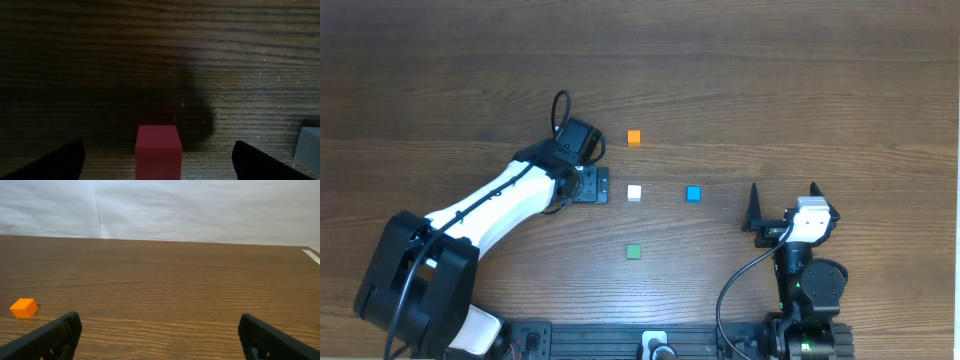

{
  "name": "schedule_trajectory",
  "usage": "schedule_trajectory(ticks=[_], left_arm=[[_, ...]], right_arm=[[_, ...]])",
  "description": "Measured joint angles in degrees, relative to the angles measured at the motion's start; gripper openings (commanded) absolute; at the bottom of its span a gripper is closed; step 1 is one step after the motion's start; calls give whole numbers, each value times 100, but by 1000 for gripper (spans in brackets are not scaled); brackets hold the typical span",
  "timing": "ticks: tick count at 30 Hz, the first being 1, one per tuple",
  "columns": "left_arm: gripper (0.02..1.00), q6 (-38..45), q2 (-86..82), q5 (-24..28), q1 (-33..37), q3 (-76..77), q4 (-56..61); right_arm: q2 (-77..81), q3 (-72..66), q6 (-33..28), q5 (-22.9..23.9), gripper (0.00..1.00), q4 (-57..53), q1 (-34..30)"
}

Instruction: Stack Cubes

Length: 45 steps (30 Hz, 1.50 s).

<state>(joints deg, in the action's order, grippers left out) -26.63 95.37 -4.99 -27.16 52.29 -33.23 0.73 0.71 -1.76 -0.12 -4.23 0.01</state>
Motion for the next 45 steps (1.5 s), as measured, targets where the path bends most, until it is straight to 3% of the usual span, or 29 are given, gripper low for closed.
schedule_trajectory(ticks=[7,23,45], left_arm=[[840,-26,70,0,0,2,-4],[485,-155,216,2,0,0,-28],[329,-175,269,2,0,0,70]], right_arm=[[0,0,0,0,993,0,0],[0,0,-2,0,991,0,0],[0,0,2,0,991,0,0]])
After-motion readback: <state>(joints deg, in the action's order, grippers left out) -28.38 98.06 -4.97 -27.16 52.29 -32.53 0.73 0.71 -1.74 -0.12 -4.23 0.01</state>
